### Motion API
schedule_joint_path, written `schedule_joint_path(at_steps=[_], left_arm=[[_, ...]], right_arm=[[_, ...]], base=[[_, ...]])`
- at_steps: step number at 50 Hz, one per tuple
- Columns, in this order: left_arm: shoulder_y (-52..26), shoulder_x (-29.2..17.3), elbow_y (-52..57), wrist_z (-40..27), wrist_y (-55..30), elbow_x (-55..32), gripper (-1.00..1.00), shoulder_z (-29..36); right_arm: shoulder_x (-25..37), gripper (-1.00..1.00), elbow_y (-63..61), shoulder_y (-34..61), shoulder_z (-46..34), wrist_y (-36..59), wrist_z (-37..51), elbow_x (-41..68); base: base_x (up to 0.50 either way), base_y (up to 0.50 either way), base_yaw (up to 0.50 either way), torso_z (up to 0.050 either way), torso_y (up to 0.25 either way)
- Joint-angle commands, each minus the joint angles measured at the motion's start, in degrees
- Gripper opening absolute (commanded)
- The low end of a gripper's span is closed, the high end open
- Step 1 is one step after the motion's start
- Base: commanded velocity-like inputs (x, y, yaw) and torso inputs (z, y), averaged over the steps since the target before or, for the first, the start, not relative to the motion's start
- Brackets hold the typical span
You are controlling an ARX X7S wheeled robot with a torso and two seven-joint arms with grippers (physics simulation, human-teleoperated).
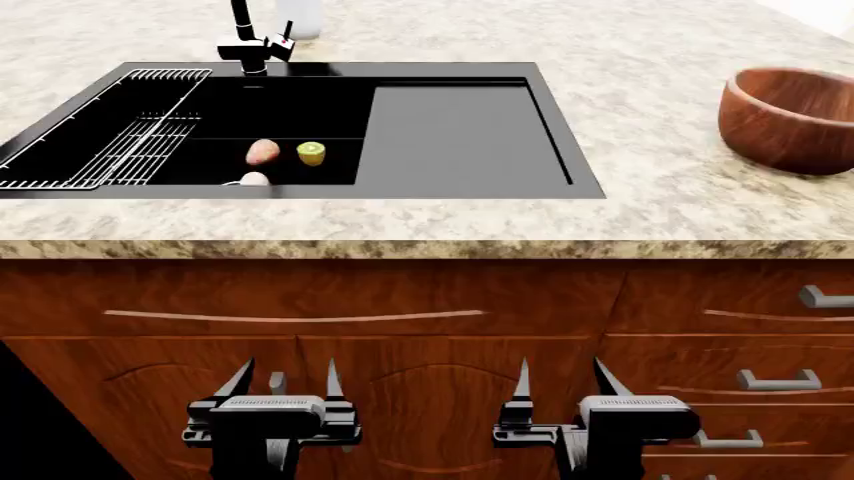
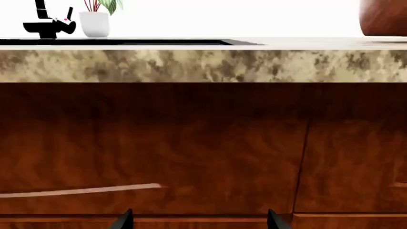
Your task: Pick the apricots and kiwis from the sink and place them in one bowl. Place the sweet potato in the other bowl. Then turn off the sink faucet.
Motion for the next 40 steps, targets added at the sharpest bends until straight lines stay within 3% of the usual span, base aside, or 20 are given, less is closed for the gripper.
schedule_joint_path(at_steps=[1,7,37,40], left_arm=[[0.1,-0.9,0.0,-0.8,0.4,-1.1,1.00,1.0],[0.2,-2.2,0.1,-1.5,0.2,-3.4,1.00,1.8],[0.6,-5.2,1.7,-4.3,-0.9,-4.1,1.00,5.8],[0.6,-5.5,2.0,-4.3,-0.7,-4.7,1.00,6.0]], right_arm=[[0.9,1.00,0.2,0.0,-1.4,-0.2,1.0,0.7],[1.3,1.00,0.3,1.3,-4.9,-0.1,2.9,-0.2],[4.3,1.00,0.0,2.4,-9.5,1.2,6.9,2.7],[4.4,1.00,-0.1,2.5,-9.6,1.5,7.4,2.7]], base=[[0.00,0.00,0.00,0.000,0.000],[0.00,0.07,0.00,0.000,0.000],[0.00,0.50,0.00,0.000,0.000],[0.00,0.00,0.00,0.016,0.000]])
